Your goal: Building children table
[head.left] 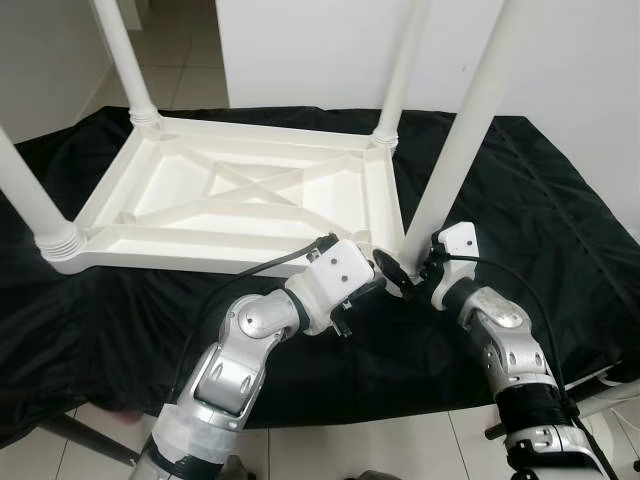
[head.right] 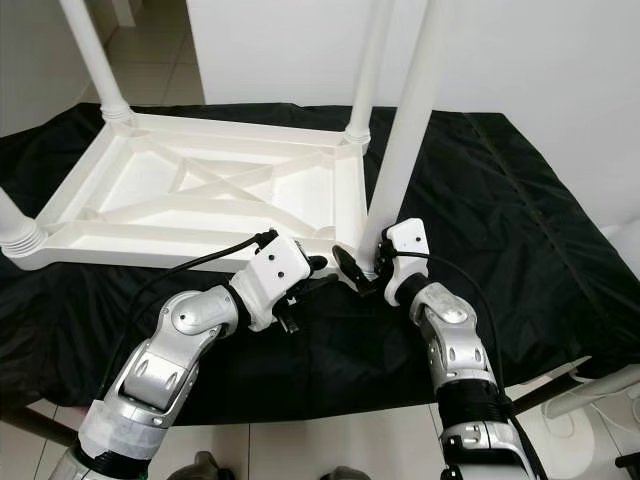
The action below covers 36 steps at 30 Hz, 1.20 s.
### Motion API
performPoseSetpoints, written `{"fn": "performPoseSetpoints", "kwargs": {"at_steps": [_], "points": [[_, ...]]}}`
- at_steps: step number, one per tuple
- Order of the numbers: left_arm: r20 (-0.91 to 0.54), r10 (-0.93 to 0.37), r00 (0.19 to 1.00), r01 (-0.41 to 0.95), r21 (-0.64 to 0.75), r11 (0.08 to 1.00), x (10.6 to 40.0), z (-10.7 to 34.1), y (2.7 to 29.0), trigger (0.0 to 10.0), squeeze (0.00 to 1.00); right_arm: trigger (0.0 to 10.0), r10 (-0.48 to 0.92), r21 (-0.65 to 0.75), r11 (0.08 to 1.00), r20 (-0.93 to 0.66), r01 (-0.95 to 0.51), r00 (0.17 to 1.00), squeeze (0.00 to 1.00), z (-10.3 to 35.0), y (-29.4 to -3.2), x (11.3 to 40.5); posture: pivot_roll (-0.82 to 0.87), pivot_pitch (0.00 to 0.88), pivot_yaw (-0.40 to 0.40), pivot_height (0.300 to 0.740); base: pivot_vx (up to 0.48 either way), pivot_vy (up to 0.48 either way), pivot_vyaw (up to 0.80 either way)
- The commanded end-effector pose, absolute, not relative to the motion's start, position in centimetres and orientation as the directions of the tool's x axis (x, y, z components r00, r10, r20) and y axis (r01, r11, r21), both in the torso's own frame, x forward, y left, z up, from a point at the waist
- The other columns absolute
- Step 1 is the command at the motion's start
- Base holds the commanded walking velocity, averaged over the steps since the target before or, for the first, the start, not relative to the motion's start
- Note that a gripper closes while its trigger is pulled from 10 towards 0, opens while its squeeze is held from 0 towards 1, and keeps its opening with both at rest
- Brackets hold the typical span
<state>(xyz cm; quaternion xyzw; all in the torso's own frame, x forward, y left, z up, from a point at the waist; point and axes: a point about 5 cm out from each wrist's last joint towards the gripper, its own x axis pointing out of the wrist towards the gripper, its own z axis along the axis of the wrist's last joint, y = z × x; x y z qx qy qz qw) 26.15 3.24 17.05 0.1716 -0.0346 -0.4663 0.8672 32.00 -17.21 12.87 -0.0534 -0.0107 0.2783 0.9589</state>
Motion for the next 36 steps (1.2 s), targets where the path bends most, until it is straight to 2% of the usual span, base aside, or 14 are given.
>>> {"fn": "performPoseSetpoints", "kwargs": {"at_steps": [1, 6, 7, 8, 9, 12, 13, 24, 25, 27, 28, 33, 35, 36], "points": [[-0.085, -0.795, 0.601, 0.77, 0.327, 0.547, 26.5, 17.0, 3.3, 10.0, 0.0, 10.0, 0.539, -0.12, 0.834, -0.024, -0.538, 0.842, 0.0, 12.6, -17.4, 32.0, -0.02, 0.0, -0.008, 0.74, 0.0, 0.0, 0.0], [-0.078, -0.791, 0.607, 0.763, 0.334, 0.553, 26.7, 17.3, 3.3, 10.0, 0.0, 10.0, 0.606, -0.182, 0.777, -0.042, -0.602, 0.795, 0.0, 13.2, -16.2, 33.6, -0.01, 0.0, -0.01, 0.74, 0.0, 0.0, 0.0], [-0.076, -0.79, 0.608, 0.762, 0.334, 0.554, 26.7, 17.3, 3.3, 10.0, 0.0, 5.5, 0.627, -0.179, 0.76, -0.053, -0.625, 0.777, 0.0, 13.0, -16.1, 33.8, 0.0, 0.0, -0.012, 0.74, 0.0, 0.0, 0.0], [-0.076, -0.79, 0.608, 0.762, 0.334, 0.554, 26.7, 17.3, 3.3, 10.0, 0.0, 5.5, 0.627, -0.179, 0.76, -0.053, -0.625, 0.777, 0.0, 13.0, -16.1, 33.8, 0.0, 0.0, -0.012, 0.74, 0.0, 0.0, 0.0], [-0.075, -0.789, 0.61, 0.761, 0.335, 0.556, 26.7, 17.3, 3.3, 10.0, 0.0, 1.6, 0.638, -0.179, 0.749, -0.063, -0.637, 0.768, 0.0, 12.9, -16.0, 33.9, 0.0, 0.0, -0.012, 0.74, 0.0, 0.0, 0.0], [-0.075, -0.789, 0.61, 0.761, 0.335, 0.556, 26.7, 17.3, 3.3, 10.0, 0.0, 1.6, 0.638, -0.179, 0.749, -0.063, -0.637, 0.768, 0.0, 12.9, -16.0, 33.9, 0.0, 0.0, -0.012, 0.74, 0.0, 0.0, 0.0], [-0.073, -0.788, 0.611, 0.76, 0.335, 0.558, 26.7, 17.4, 3.3, 10.0, 0.0, 0.0, 0.644, -0.176, 0.743, -0.071, -0.645, 0.761, 0.0, 12.7, -16.1, 33.9, 0.0, 0.0, -0.014, 0.74, 0.0, 0.0, 0.0], [-0.066, -0.792, 0.606, 0.762, 0.335, 0.555, 26.9, 17.6, 3.1, 10.0, 0.0, 0.0, 0.666, -0.155, 0.727, -0.079, -0.669, 0.742, 0.0, 12.0, -16.6, 33.6, -0.01, 0.0, -0.002, 0.74, 0.0, 0.0, 0.0], [-0.066, -0.794, 0.605, 0.763, 0.335, 0.553, 27.1, 17.6, 3.0, 10.0, 0.0, 4.7, 0.66, -0.136, 0.736, -0.075, -0.663, 0.748, 0.0, 11.9, -16.7, 33.5, -0.02, 0.0, -0.002, 0.74, 0.0, 0.0, 0.0], [-0.066, -0.794, 0.605, 0.763, 0.335, 0.553, 27.1, 17.6, 3.0, 10.0, 0.0, 4.7, 0.66, -0.136, 0.736, -0.075, -0.663, 0.748, 0.0, 11.9, -16.7, 33.5, -0.02, 0.0, -0.002, 0.74, 0.0, 0.0, 0.0], [-0.066, -0.794, 0.605, 0.763, 0.332, 0.554, 27.2, 17.7, 3.0, 10.0, 0.0, 10.0, 0.646, -0.125, 0.751, -0.064, -0.649, 0.76, 0.0, 11.8, -16.8, 33.4, -0.02, 0.0, -0.002, 0.74, 0.0, 0.0, 0.0], [-0.067, -0.777, 0.626, 0.75, 0.325, 0.577, 27.6, 17.5, 3.2, 10.0, 0.0, 10.0, 0.562, -0.112, 0.819, -0.048, -0.563, 0.826, 0.0, 11.9, -17.1, 33.6, -0.03, 0.0, -0.012, 0.74, 0.0, 0.0, 0.0], [-0.068, -0.743, 0.666, 0.719, 0.325, 0.614, 28.1, 17.3, 3.5, 10.0, 0.0, 10.0, 0.461, -0.089, 0.883, -0.015, -0.46, 0.887, 0.0, 12.4, -16.9, 33.6, -0.03, 0.0, -0.016, 0.74, 0.0, 0.0, 0.0], [-0.068, -0.743, 0.666, 0.719, 0.325, 0.614, 28.1, 17.3, 3.5, 10.0, 0.0, 10.0, 0.461, -0.089, 0.883, -0.015, -0.46, 0.887, 0.0, 12.4, -16.9, 33.6, -0.03, 0.0, -0.016, 0.74, 0.0, 0.0, 0.0]]}}
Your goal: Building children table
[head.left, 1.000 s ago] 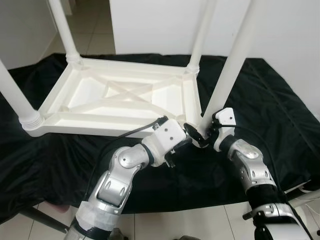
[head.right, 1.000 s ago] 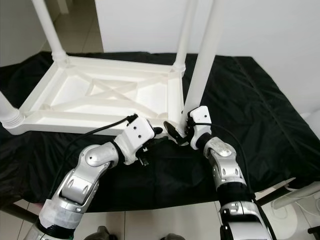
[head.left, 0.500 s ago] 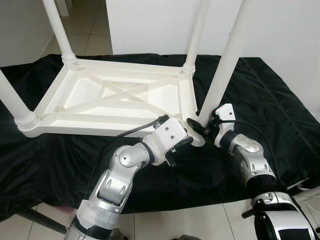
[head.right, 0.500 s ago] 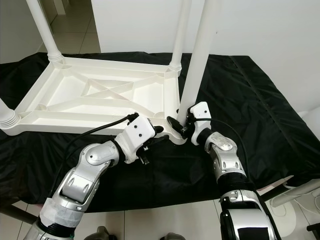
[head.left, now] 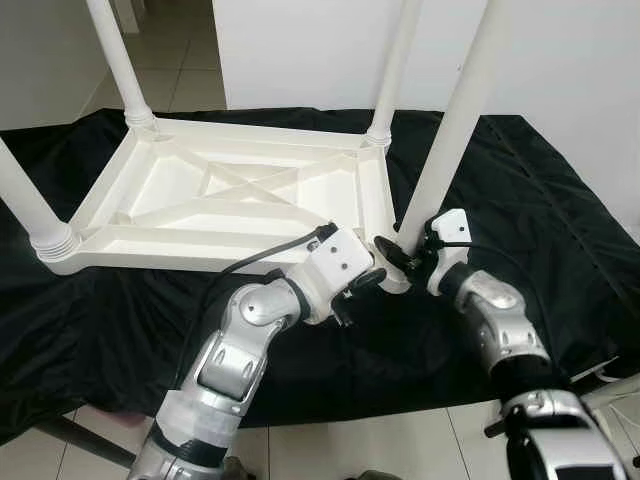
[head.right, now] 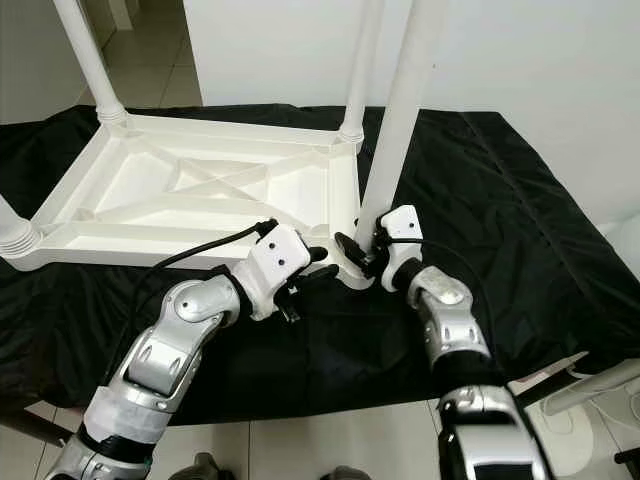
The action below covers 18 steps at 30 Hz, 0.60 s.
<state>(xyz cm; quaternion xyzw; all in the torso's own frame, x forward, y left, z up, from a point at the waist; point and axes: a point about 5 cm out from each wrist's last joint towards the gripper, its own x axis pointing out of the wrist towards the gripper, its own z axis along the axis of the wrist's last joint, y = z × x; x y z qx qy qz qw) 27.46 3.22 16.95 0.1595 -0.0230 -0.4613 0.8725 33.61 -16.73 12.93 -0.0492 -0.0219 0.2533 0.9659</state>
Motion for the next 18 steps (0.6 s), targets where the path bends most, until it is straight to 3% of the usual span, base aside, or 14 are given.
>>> {"fn": "performPoseSetpoints", "kwargs": {"at_steps": [1, 3, 7, 12, 18], "points": [[-0.065, -0.724, 0.687, 0.7, 0.33, 0.634, 28.3, 17.2, 3.6, 10.0, 0.0, 10.0, 0.414, -0.077, 0.907, 0.0, -0.413, 0.91, 0.0, 12.5, -16.7, 33.4, -0.03, 0.0, -0.025, 0.74, 0.0, 0.0, 0.0], [-0.061, -0.678, 0.733, 0.658, 0.314, 0.684, 29.2, 17.3, 4.0, 10.0, 0.0, 10.0, 0.269, -0.032, 0.963, 0.001, -0.269, 0.963, 0.0, 12.4, -15.9, 32.8, -0.04, 0.0, -0.024, 0.74, 0.0, 0.0, 0.0], [-0.058, -0.662, 0.748, 0.644, 0.307, 0.701, 29.4, 17.4, 4.2, 10.0, 0.0, 10.0, 0.222, -0.01, 0.975, -0.012, -0.222, 0.975, 0.0, 12.2, -15.7, 32.5, -0.04, 0.0, -0.024, 0.74, 0.0, 0.0, 0.0], [-0.069, -0.567, 0.821, 0.558, 0.313, 0.769, 30.8, 17.4, 5.2, 10.0, 0.0, 10.0, -0.034, 0.002, 0.999, -0.024, 0.034, 0.999, 0.0, 11.6, -14.4, 31.1, -0.04, 0.0, -0.02, 0.74, 0.0, 0.0, 0.0], [-0.069, -0.523, 0.85, 0.517, 0.309, 0.798, 31.3, 17.5, 5.5, 10.0, 0.0, 10.0, -0.139, 0.026, 0.99, -0.027, 0.14, 0.99, 0.0, 11.5, -13.7, 30.5, -0.03, 0.0, -0.025, 0.74, 0.0, 0.0, 0.0]]}}
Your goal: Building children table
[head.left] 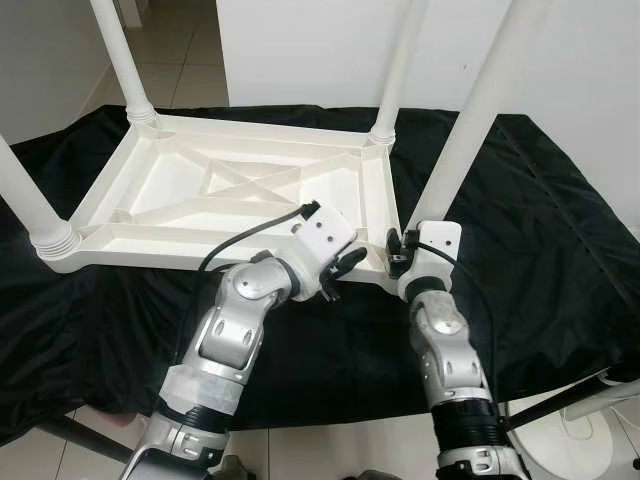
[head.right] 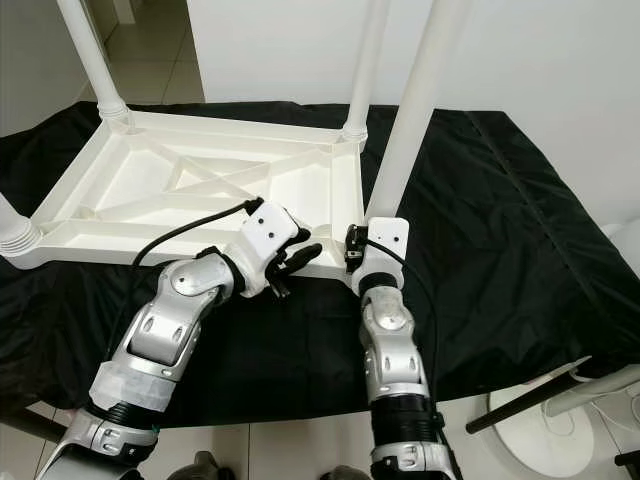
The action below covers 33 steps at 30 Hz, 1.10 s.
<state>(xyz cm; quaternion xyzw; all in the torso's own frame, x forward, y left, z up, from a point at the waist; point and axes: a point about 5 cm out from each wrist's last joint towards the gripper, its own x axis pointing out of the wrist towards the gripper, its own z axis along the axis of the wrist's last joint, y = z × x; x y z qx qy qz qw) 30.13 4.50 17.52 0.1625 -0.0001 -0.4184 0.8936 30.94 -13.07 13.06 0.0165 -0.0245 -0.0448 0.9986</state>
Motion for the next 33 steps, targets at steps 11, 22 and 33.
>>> {"fn": "performPoseSetpoints", "kwargs": {"at_steps": [11, 22, 33], "points": [[-0.055, -0.452, 0.89, 0.445, 0.315, 0.838, 32.3, 18.2, 5.8, 10.0, 0.0, 10.0, -0.161, 0.017, 0.987, -0.02, 0.162, 0.987, 0.0, 12.7, -13.5, 30.1, -0.02, 0.001, -0.038, 0.74, 0.0, 0.0, 0.0], [-0.027, -0.434, 0.9, 0.418, 0.332, 0.846, 33.3, 19.2, 6.1, 10.0, 0.0, 10.0, -0.104, 0.055, 0.994, 0.083, 0.099, 0.991, 1.0, 14.3, -14.0, 29.8, -0.03, 0.0, -0.027, 0.74, 0.0, 0.0, 0.0], [-0.028, -0.497, 0.867, 0.473, 0.358, 0.805, 33.1, 19.7, 5.7, 10.0, 0.0, 10.0, 0.206, -0.012, 0.978, 0.081, -0.206, 0.975, 0.0, 13.8, -15.9, 28.7, -0.04, 0.0, -0.003, 0.74, 0.0, 0.0, 0.0]]}}
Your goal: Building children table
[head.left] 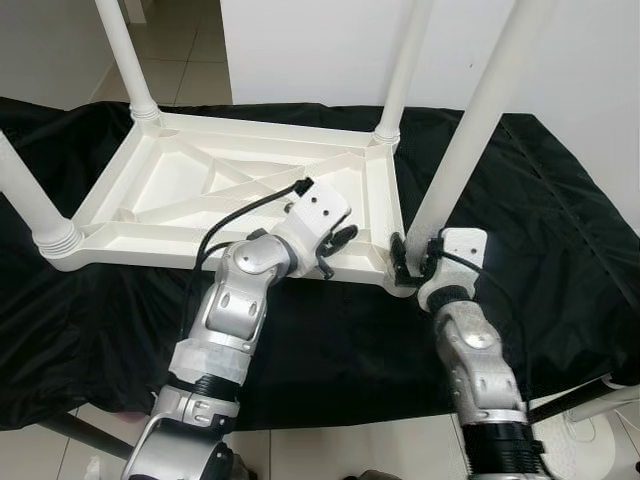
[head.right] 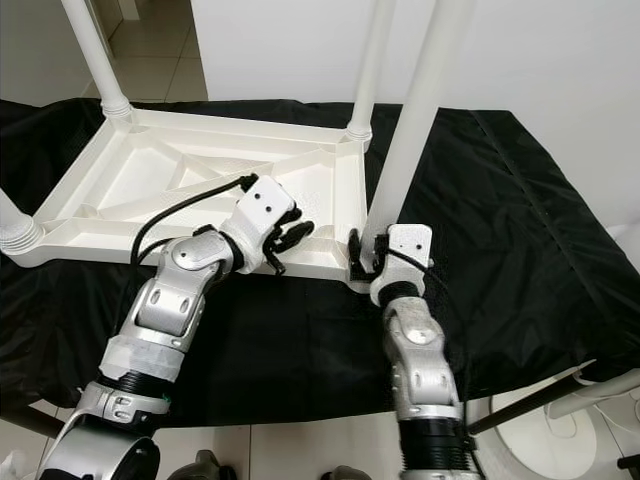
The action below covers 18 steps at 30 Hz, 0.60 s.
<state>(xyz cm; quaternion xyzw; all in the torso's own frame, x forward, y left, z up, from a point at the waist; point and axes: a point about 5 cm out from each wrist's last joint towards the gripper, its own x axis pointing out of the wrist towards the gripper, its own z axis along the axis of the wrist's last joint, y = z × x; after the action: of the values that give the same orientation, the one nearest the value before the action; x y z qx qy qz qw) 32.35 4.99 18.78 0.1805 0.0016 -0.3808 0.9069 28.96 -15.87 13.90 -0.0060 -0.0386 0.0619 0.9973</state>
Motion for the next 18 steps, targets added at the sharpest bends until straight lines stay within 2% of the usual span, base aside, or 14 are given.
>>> {"fn": "performPoseSetpoints", "kwargs": {"at_steps": [1, 2, 3, 5, 6, 8, 14, 18], "points": [[-0.028, -0.497, 0.867, 0.473, 0.358, 0.805, 33.1, 19.7, 5.7, 10.0, 0.0, 10.0, 0.206, -0.012, 0.978, 0.081, -0.206, 0.975, 0.0, 13.8, -15.9, 28.7, -0.04, 0.0, -0.003, 0.74, 0.0, 0.0, 0.0], [-0.028, -0.497, 0.867, 0.473, 0.358, 0.805, 33.1, 19.7, 5.7, 10.0, 0.0, 10.0, 0.206, -0.012, 0.978, 0.081, -0.206, 0.975, 0.0, 13.8, -15.9, 28.7, -0.04, 0.0, -0.003, 0.74, 0.0, 0.0, 0.0], [-0.033, -0.517, 0.856, 0.494, 0.351, 0.796, 33.0, 19.7, 5.6, 10.0, 0.0, 10.0, 0.264, -0.024, 0.965, 0.075, -0.263, 0.962, 0.0, 13.7, -16.0, 28.6, -0.05, 0.0, -0.001, 0.74, 0.0, 0.0, 0.0], [-0.034, -0.623, 0.782, 0.592, 0.353, 0.724, 31.7, 19.5, 4.6, 10.0, 0.0, 10.0, 0.471, -0.112, 0.879, 0.041, -0.464, 0.881, 0.0, 13.3, -16.1, 28.8, -0.05, 0.0, 0.001, 0.74, 0.0, 0.0, 0.0], [-0.034, -0.623, 0.782, 0.592, 0.353, 0.724, 31.7, 19.5, 4.6, 10.0, 0.0, 10.0, 0.471, -0.112, 0.879, 0.041, -0.464, 0.881, 0.0, 13.3, -16.1, 28.8, -0.05, 0.0, 0.001, 0.74, 0.0, 0.0, 0.0], [-0.031, -0.689, 0.724, 0.653, 0.354, 0.67, 30.8, 19.4, 4.0, 10.0, 0.0, 10.0, 0.559, -0.158, 0.82, 0.009, -0.551, 0.829, 0.0, 13.1, -16.3, 29.1, -0.06, 0.0, 0.004, 0.74, 0.0, 0.0, 0.0], [-0.031, -0.778, 0.628, 0.74, 0.333, 0.584, 29.6, 19.4, 3.1, 10.0, 0.0, 10.0, 0.622, -0.193, 0.76, -0.058, -0.62, 0.781, 0.0, 13.0, -17.1, 31.1, -0.06, 0.0, 0.015, 0.74, 0.0, 0.0, 0.0], [-0.033, -0.789, 0.614, 0.749, 0.341, 0.568, 29.6, 19.5, 2.9, 10.0, 0.0, 10.0, 0.629, -0.187, 0.751, -0.087, -0.633, 0.772, 0.0, 13.0, -17.5, 31.9, -0.06, 0.0, 0.024, 0.74, 0.0, 0.0, 0.0]]}}
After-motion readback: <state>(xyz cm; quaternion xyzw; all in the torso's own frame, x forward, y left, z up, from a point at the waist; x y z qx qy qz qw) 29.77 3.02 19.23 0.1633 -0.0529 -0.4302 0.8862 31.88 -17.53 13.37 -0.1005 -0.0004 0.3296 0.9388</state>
